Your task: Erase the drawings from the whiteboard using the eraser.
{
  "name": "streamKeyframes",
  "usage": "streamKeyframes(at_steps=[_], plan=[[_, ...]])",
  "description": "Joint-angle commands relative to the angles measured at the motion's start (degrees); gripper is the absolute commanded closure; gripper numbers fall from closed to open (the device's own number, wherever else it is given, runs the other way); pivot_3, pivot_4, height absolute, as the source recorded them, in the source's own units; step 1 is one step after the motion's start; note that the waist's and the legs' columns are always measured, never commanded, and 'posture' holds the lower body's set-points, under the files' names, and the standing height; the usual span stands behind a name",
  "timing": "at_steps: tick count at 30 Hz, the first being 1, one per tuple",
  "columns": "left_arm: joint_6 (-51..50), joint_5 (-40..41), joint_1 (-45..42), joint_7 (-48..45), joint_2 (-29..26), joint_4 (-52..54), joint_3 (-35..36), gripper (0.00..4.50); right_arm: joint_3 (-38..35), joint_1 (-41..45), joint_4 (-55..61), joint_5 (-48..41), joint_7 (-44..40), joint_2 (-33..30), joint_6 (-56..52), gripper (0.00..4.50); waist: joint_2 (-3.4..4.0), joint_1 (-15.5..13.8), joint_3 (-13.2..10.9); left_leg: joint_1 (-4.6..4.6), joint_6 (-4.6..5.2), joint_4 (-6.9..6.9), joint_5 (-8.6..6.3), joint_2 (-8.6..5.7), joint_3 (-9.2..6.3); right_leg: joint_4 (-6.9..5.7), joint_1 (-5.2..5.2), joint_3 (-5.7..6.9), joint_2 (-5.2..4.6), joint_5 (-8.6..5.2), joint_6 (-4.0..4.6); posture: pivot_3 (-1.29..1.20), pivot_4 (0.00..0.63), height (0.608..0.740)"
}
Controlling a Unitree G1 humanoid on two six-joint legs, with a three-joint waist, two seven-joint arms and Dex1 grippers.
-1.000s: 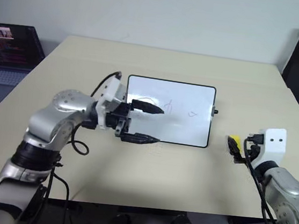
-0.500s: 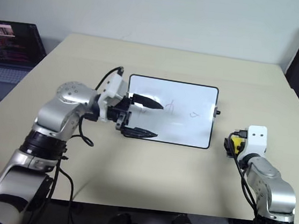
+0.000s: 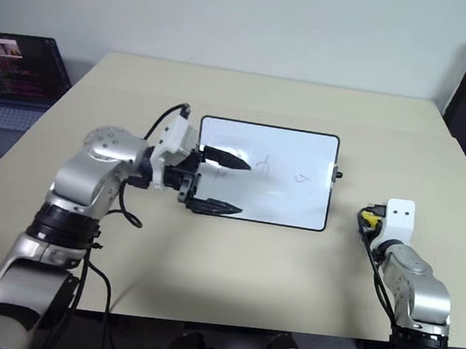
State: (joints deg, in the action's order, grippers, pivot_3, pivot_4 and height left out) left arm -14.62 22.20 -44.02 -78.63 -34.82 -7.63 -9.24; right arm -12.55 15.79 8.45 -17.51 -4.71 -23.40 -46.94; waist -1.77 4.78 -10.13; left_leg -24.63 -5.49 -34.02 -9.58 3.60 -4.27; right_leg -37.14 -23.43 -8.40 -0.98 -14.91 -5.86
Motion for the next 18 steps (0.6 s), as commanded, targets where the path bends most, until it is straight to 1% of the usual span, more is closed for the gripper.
streamKeyframes(at_steps=[1, 5, 7, 10, 12, 16, 18], plan=[[-1.15, -0.38, 0.87, 2.30, -1.37, 1.92, 2.25, 0.00, -2.62, 0.85, 2.42, -0.57, -0.55, -0.31, 0.32, 3.52, 0.00, 0.01, 0.00, 0.00, 0.00, 0.00, 0.00, 0.00, 0.00, 0.00, 0.00, 0.00, 0.00, 0.00, 0.00, 0.00, 0.150, 0.740], [-4.40, -1.29, 3.52, 6.72, -2.81, 4.07, 3.10, 0.00, -2.61, -0.90, 7.21, -0.86, -1.99, -1.24, -0.40, 3.52, 0.02, 0.00, -0.01, 0.00, 0.00, 0.00, 0.00, 0.00, -0.02, -0.03, 0.00, 0.01, 0.00, 0.00, 0.00, 0.00, 0.150, 0.740], [-5.69, -1.87, 5.99, 8.23, -4.13, 6.71, 3.20, 0.00, -1.64, -2.30, 11.48, -0.19, -2.92, -2.25, -0.20, 3.52, 0.03, 0.03, -0.02, 0.00, 0.00, 0.01, 0.00, 0.01, -0.03, -0.03, 0.00, 0.02, 0.00, 0.00, -0.01, 0.00, 0.150, 0.740], [-7.64, -2.93, 9.66, 10.95, -5.82, 10.37, 3.56, 0.00, 2.00, -5.00, 19.92, 0.95, -5.00, -4.42, -0.38, 3.52, 0.05, 0.02, -0.03, 0.00, 0.00, 0.04, 0.00, 0.01, -0.03, -0.02, -0.01, 0.02, 0.00, -0.01, 0.00, 0.00, 0.150, 0.740], [-8.46, -3.40, 11.20, 12.29, -6.52, 11.87, 3.69, 0.00, 3.40, -5.64, 25.53, -1.39, -5.97, -4.02, -3.07, 3.52, 0.05, 0.02, -0.03, 0.00, 0.00, 0.04, 0.00, 0.02, -0.04, -0.04, -0.02, 0.02, 0.01, -0.03, 0.02, 0.00, 0.150, 0.740], [-10.09, -3.40, 11.88, 13.91, -6.59, 12.55, 3.70, 0.00, 5.88, -4.13, 30.42, -2.80, -5.44, -2.36, -7.59, 3.52, 0.05, -0.02, -0.03, 0.01, -0.01, -0.08, 0.01, 0.03, -0.06, -0.08, 0.00, 0.02, 0.03, -0.16, 0.31, 0.00, 0.150, 0.740], [-8.95, -4.25, 11.42, 14.16, -6.08, 10.94, 3.02, 0.00, 11.32, -0.45, 29.24, 0.57, -5.30, -3.32, -6.72, 3.52, 0.05, -0.02, -0.03, 0.01, -0.01, -0.20, 0.01, 0.02, -0.05, -0.07, 0.05, 0.00, 0.03, -0.14, 0.34, 0.00, 0.150, 0.740]])
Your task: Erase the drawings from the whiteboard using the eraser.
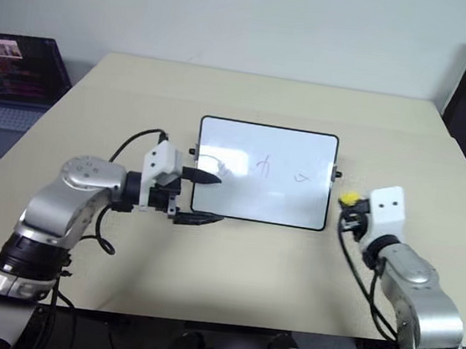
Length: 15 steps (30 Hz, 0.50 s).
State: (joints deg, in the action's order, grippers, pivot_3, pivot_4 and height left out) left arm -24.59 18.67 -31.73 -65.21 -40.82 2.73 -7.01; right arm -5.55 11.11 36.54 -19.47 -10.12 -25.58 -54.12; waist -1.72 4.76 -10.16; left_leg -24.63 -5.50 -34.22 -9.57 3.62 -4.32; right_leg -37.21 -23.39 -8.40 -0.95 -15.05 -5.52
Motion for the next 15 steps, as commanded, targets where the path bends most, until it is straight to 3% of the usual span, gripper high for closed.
streamKeyframes(at_steps=[1, 8, 15], plan=[[1.78, -0.74, -1.17, 0.27, 0.39, -0.36, 0.42, 0.00, 8.42, 8.20, -2.45, 5.55, 0.41, -1.02, 2.16, 3.52, 0.00, 0.06, 0.00, 0.00, 0.00, -0.06, 0.00, 0.00, 0.00, 0.00, 0.00, 0.00, 0.00, 0.03, 0.03, 0.00, 0.150, 0.740], [5.95, -1.95, -1.00, -1.92, 1.27, -4.06, -0.49, 0.00, 18.40, 22.42, -21.04, 15.90, 0.28, 1.06, 11.37, 3.52, 0.02, 0.16, -0.02, 0.02, 0.12, -0.08, 0.07, 0.04, 0.03, 0.03, -0.02, 0.02, 0.03, 0.20, 0.08, 0.00, 0.150, 0.740], [7.31, -1.83, -1.18, -2.68, 1.95, -4.53, -0.06, 0.00, 22.47, 21.00, -26.97, 20.04, -4.95, -0.18, 12.81, 3.52, 0.01, -0.09, -0.01, -0.12, 0.11, 0.15, 0.07, 0.04, 0.00, 0.06, -0.11, 0.07, 0.03, 0.35, -0.18, 0.00, 0.150, 0.740]])
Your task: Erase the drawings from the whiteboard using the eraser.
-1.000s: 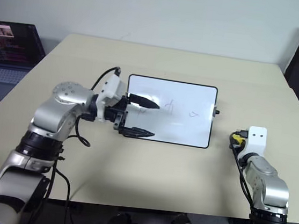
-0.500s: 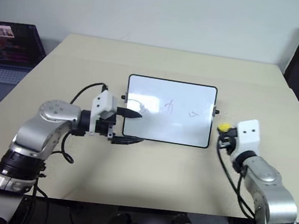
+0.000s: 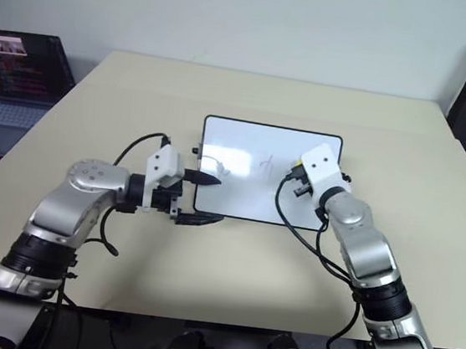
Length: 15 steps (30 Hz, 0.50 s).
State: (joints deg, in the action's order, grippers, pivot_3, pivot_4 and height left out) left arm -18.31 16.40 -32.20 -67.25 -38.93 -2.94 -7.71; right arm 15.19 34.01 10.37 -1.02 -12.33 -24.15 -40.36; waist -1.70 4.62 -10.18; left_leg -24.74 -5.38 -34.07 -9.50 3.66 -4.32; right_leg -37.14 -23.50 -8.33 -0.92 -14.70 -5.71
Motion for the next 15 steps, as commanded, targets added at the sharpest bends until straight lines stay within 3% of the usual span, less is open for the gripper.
streamKeyframes(at_steps=[1, 7, 15], plan=[[0.88, 0.62, -0.73, -0.59, 0.11, 1.44, 0.79, 0.00, 1.75, -2.97, -0.22, 1.55, -3.65, -2.02, -1.66, 3.52, -0.02, 0.05, 0.02, 0.02, 0.00, 0.00, 0.00, 0.00, -0.01, -0.04, 0.00, 0.01, 0.00, -0.01, 0.00, 0.00, 0.150, 0.740], [-2.52, 1.55, -2.27, 0.39, 0.82, 4.51, 0.66, 0.00, 2.79, -6.54, 2.75, 3.61, -7.55, -4.33, -3.28, 3.52, -0.05, 0.12, 0.03, 0.21, 0.02, -0.24, 0.02, 0.00, -0.04, -0.08, 0.22, -0.01, 0.02, -0.16, 0.21, 0.00, 0.150, 0.740], [-6.94, 2.37, -4.13, 0.84, 1.73, 7.62, 0.12, 0.00, -1.86, -2.78, -0.84, 8.56, -0.62, -1.17, 0.67, 3.52, -0.06, 0.18, 0.03, 0.20, 0.07, -0.76, 0.06, -0.03, -0.01, -0.11, 0.30, -0.13, 0.02, 0.04, 0.21, 0.00, 0.150, 0.740]])
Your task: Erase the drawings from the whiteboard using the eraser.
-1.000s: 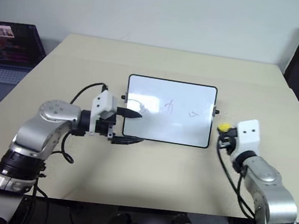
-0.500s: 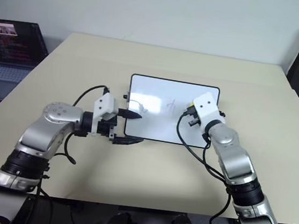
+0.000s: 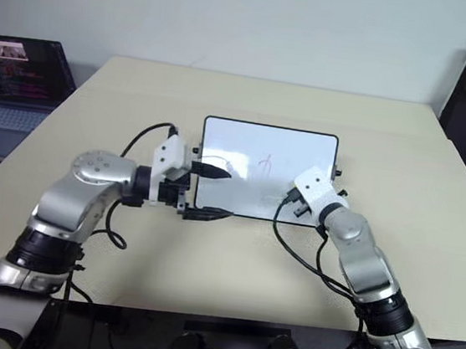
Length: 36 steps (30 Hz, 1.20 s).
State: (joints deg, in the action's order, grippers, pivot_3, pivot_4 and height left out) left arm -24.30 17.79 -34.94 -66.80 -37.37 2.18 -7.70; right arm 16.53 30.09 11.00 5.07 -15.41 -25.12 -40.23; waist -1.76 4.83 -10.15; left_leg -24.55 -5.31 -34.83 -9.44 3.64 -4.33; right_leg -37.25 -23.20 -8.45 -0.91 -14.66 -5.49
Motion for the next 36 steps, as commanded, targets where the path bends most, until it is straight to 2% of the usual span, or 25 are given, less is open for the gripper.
streamKeyframes(at_steps=[1, 11, 16, 23, 36], plan=[[-1.36, 1.07, -1.40, 0.37, 0.25, 2.92, 0.07, 0.00, -3.09, 1.16, -1.68, 2.59, 2.14, -0.17, 0.47, 3.52, 0.00, -0.06, 0.00, -0.01, 0.01, 0.00, 0.01, 0.00, 0.00, 0.00, 0.00, 0.00, 0.00, 0.03, 0.01, 0.00, 0.150, 0.740], [-4.46, 1.33, -2.13, 1.10, 0.51, 5.32, 0.35, 0.00, -0.12, -3.44, 1.18, 1.15, -6.39, -2.35, -5.52, 3.52, -0.02, -0.02, 0.01, -0.02, 0.02, 0.08, 0.01, 0.03, 0.00, 0.03, -0.01, 0.03, 0.03, 0.03, 0.00, 0.00, 0.150, 0.740], [-6.51, 1.60, -2.98, 1.79, 0.69, 6.56, 0.26, 0.00, -1.90, -3.61, 1.99, 1.16, -6.69, -1.85, -5.81, 3.52, -0.03, 0.00, 0.02, -0.02, 0.02, 0.03, 0.01, 0.02, 0.00, 0.02, -0.01, 0.00, 0.03, 0.03, 0.00, 0.00, 0.150, 0.740], [-7.17, 1.63, -2.90, 1.67, 0.64, 6.92, 0.31, 0.00, -5.70, 0.00, -0.83, 3.31, -0.63, 0.42, -0.92, 3.52, -0.03, 0.19, 0.01, -0.02, 0.02, 0.03, 0.01, 0.01, 0.01, 0.03, -0.04, -0.04, 0.02, 0.04, 0.00, 0.00, 0.150, 0.740], [-3.00, 0.62, 2.08, 1.68, -2.02, 3.89, 2.95, 0.00, -3.06, -4.54, 3.83, 2.01, -8.29, -1.44, -5.26, 3.52, -0.04, 0.17, 0.01, -0.03, 0.02, 0.13, 0.01, 0.03, 0.01, 0.10, -0.06, -0.02, 0.02, 0.03, 0.00, 0.00, 0.150, 0.740]])
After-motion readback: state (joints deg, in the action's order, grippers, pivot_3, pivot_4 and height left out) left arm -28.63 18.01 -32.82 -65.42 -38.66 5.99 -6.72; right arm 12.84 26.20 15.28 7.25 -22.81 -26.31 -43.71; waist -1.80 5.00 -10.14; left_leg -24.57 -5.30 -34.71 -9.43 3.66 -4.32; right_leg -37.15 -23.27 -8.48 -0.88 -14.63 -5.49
